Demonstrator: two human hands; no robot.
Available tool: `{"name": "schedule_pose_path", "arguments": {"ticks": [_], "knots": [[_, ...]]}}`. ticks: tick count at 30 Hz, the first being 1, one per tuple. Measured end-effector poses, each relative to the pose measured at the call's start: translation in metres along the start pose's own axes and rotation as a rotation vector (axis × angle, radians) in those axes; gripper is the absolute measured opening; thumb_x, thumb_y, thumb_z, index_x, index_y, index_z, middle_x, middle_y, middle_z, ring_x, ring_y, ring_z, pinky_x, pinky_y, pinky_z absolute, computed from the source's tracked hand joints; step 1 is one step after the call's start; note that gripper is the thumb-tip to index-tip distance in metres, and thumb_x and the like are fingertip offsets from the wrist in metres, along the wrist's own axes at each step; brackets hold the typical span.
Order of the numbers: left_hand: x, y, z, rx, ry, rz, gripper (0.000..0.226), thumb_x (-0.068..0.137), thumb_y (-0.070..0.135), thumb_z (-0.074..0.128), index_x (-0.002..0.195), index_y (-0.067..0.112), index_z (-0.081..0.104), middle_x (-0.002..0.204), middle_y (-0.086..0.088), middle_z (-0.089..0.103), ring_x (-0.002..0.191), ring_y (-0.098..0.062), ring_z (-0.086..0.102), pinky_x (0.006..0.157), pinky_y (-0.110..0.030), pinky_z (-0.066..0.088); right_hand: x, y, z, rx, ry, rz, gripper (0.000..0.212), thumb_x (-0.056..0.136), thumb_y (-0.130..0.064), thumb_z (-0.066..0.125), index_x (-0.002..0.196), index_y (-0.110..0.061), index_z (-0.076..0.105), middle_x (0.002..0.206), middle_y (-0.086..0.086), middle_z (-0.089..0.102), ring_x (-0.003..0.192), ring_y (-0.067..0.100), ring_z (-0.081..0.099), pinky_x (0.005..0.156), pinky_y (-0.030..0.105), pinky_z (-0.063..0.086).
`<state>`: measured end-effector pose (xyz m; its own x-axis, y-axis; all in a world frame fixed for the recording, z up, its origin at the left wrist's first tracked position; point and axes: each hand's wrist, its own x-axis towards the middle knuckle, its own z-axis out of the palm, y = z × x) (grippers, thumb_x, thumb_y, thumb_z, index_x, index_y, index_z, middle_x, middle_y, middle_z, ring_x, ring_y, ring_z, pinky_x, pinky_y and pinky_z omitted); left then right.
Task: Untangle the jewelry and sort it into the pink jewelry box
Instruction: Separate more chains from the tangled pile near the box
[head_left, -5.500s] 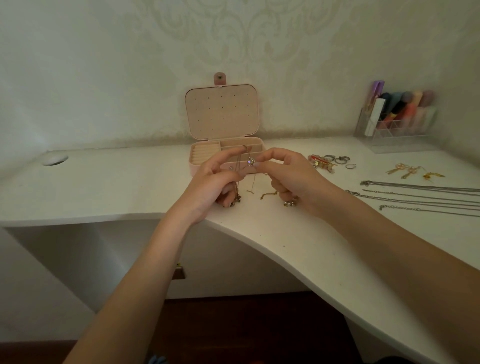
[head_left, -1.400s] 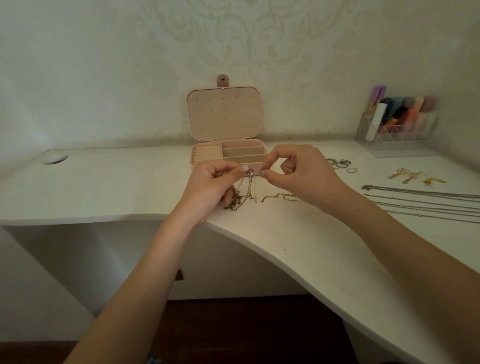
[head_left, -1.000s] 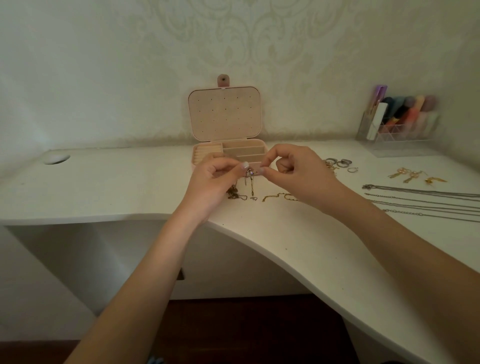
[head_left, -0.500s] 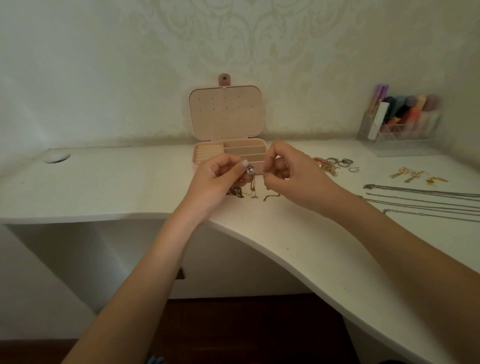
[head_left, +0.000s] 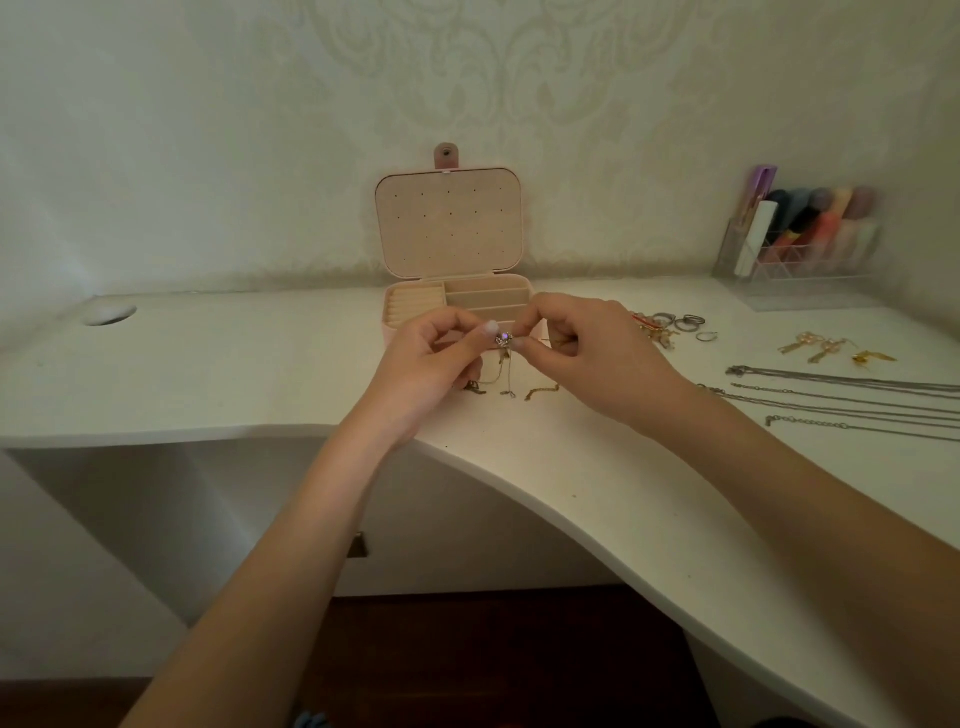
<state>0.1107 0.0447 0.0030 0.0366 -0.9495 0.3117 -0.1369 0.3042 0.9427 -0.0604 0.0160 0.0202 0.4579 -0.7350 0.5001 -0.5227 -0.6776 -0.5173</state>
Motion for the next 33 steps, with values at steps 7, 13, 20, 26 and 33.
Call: {"name": "schedule_pose_path", "arguments": {"ticks": [7,13,20,26,33], "knots": [[-0.002,0.003,-0.002,-0.132,-0.023,-0.014,0.01,0.078,0.021,0.066,0.08,0.01,0.067,0.066,-0.001,0.072,0.059,-0.007,0.064,0.049,-0.015,0.042,0.001,-0.003,0.002,0.005,0.048,0.052,0.025,0.086,-0.028,0.064,0.066,-0.035,0.051,0.041,-0.01,0.037,0.045,0.011,0.033,0.053,0.03,0.028],[-0.004,0.004,-0.001,-0.146,0.007,-0.018,0.008,0.074,0.006,0.071,0.082,0.009,0.071,0.065,0.0,0.072,0.056,-0.006,0.065,0.038,-0.014,0.033,0.0,-0.002,0.002,0.039,0.036,0.097,0.017,0.086,-0.031,0.064,0.07,-0.03,0.059,0.039,-0.009,0.034,0.043,0.01,0.031,0.053,0.029,0.028],[-0.005,0.007,-0.001,-0.172,0.044,-0.039,0.01,0.078,-0.001,0.068,0.073,0.005,0.062,0.056,0.003,0.068,0.038,-0.003,0.053,0.034,-0.013,0.03,-0.001,-0.007,0.002,0.087,-0.004,0.079,0.017,0.085,-0.031,0.066,0.068,-0.029,0.062,0.039,-0.009,0.033,0.043,0.01,0.03,0.053,0.028,0.029],[-0.003,0.006,-0.002,-0.182,0.039,-0.028,0.015,0.076,0.002,0.07,0.074,0.009,0.057,0.056,0.003,0.066,0.034,-0.005,0.046,0.031,-0.013,0.027,-0.002,-0.012,-0.001,-0.076,0.0,0.016,0.014,0.086,-0.038,0.065,0.075,-0.028,0.065,0.046,-0.008,0.035,0.046,0.01,0.035,0.053,0.029,0.032],[-0.002,0.003,-0.002,-0.147,0.034,-0.013,0.008,0.077,0.009,0.07,0.083,0.008,0.065,0.055,0.003,0.063,0.036,-0.005,0.042,0.034,-0.015,0.028,-0.004,-0.016,-0.006,-0.176,0.018,-0.078,0.012,0.089,-0.036,0.062,0.088,-0.027,0.069,0.052,-0.012,0.036,0.051,0.005,0.038,0.052,0.028,0.031]]}}
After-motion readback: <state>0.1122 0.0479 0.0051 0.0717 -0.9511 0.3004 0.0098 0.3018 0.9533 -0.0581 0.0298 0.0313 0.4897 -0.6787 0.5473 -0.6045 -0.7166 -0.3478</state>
